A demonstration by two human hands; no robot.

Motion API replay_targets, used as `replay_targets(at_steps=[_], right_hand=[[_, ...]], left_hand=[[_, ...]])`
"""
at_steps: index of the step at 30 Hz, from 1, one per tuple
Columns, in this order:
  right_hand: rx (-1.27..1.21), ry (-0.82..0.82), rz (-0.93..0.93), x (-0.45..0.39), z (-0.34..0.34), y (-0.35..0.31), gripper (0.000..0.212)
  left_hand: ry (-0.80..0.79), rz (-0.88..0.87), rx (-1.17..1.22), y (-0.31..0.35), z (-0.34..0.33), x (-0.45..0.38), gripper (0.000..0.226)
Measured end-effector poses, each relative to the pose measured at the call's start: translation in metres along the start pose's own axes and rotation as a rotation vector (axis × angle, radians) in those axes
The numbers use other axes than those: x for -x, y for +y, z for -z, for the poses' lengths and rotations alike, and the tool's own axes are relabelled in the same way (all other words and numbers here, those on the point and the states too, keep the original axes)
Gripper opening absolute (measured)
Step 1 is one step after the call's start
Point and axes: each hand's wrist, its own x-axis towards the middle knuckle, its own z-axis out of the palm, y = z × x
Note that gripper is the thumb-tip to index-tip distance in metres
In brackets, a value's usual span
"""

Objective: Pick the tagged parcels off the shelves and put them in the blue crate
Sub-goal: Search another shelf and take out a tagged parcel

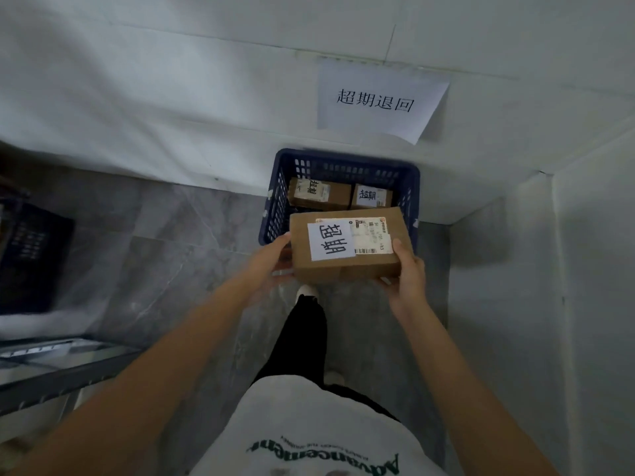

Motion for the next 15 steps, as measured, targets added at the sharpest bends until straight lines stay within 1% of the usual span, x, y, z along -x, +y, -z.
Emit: replay_targets(at_steps=[2,4,7,8,11,15], right_hand=[[0.054,0.005,-0.023,-0.022,-0.019,0.001,0.036],[0.175,0.040,-0.027,-0.044,-0.034,0.003,0.034],[0.355,0.078,0.029,-0.080,-0.052,0.008,0.041],[0.407,0.080,0.050,-0.092,-0.057,0.009,0.041],[0.554,0.079,0.067,-0.129,-0.066,0.014,0.037],[0.740,0.078,0.049,-0.189,-0.072,0.022,0.039]], left_hand=[[0.012,-0.014,-0.006,0.022,0.000,-0.026,0.041],[0.032,-0.010,-0.010,0.040,0.002,-0.054,0.040],[0.090,0.034,-0.028,0.061,0.006,-0.107,0.040],[0.104,0.056,-0.040,0.065,0.007,-0.126,0.043],[0.121,0.107,-0.125,0.069,0.005,-0.177,0.044],[0.126,0.069,-0.289,0.064,0.000,-0.245,0.047]])
